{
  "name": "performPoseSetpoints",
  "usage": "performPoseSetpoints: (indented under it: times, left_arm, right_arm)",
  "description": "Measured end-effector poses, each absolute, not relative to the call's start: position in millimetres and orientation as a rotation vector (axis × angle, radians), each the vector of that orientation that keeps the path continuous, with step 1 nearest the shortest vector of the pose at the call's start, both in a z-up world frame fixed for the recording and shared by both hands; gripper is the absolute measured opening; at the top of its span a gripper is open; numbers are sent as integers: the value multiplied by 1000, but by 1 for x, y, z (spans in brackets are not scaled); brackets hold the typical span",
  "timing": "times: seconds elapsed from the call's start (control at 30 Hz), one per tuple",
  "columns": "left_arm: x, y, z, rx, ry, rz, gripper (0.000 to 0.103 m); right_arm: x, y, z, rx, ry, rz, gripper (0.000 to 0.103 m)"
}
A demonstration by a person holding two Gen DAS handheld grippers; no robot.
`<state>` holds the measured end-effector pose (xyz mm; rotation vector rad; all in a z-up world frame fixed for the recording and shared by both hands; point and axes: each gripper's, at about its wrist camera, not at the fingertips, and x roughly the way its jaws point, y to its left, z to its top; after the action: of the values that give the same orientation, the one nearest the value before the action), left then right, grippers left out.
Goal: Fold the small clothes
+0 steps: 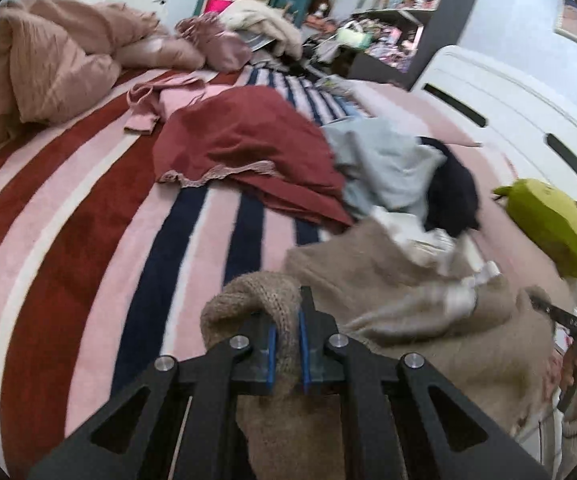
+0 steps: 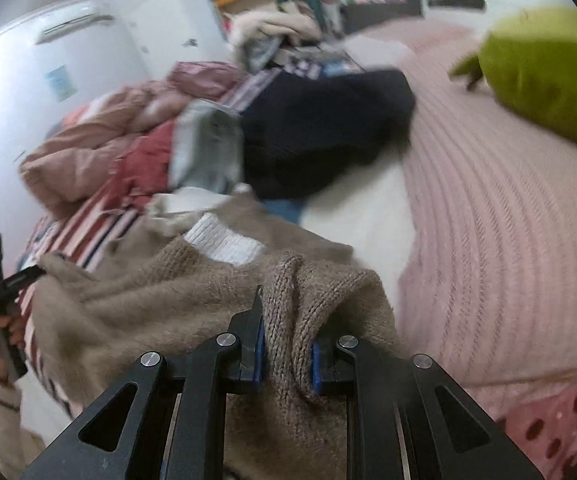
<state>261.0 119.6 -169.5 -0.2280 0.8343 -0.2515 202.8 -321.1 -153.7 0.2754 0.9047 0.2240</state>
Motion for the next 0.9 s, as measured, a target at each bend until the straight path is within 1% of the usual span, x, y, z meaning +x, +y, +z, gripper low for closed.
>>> performPoseSetpoints:
  times: [0.07, 0.13, 0.2, 0.23, 0.27, 0.3, 0.33, 0.37, 0.4, 0.43, 0.47, 0.6, 0.77, 0.83, 0.87, 0.9]
  left_arm:
    - [279, 115, -186, -215, 891, -232, 8]
    - [289, 109, -201, -214, 942, -236, 10]
    - [289, 110, -204, -232, 946, -252, 12]
    - [288, 113, -202, -252, 950, -264, 18]
    - [286, 117, -200, -278, 957, -280, 23]
    - [283, 123, -195, -312, 957, -301, 37]
    - [277, 130, -188, -345, 941, -332, 61]
    - [266, 137, -179, -372, 912, -372, 74]
    - [257, 141, -173, -380, 890, -394, 89]
    - [241, 146, -163, -373, 858, -415, 90]
    - [234, 149, -159, -365, 850, -418, 90]
    - [194, 160, -161, -398, 879, -457, 90]
    - [152, 140, -199, -328, 972, -514, 90]
    - [144, 128, -212, -336, 1004, -547, 90]
    - [141, 123, -216, -340, 1006, -561, 90]
    - [137, 116, -217, -335, 997, -567, 77]
  right_arm:
    - [218, -323, -171, 300, 943, 208, 12]
    - [224, -320, -183, 296, 973, 201, 15]
    - [225, -316, -187, 264, 974, 205, 21]
    - [225, -316, -185, 250, 974, 211, 23]
    - [223, -316, -183, 245, 977, 220, 27]
    - [220, -319, -179, 250, 980, 233, 35]
    - [216, -321, -175, 258, 980, 245, 39]
    - [209, -325, -168, 265, 967, 271, 50]
    - [203, -327, -163, 264, 956, 280, 66]
    - [194, -331, -157, 254, 940, 281, 73]
    - [181, -334, -149, 238, 918, 281, 78]
    - [145, -350, -147, 290, 925, 312, 78]
    - [107, -350, -187, 288, 1034, 336, 78]
    - [99, -346, -199, 307, 1049, 369, 78]
    - [94, -343, -203, 314, 1051, 387, 76]
    - [89, -338, -205, 296, 1041, 398, 68]
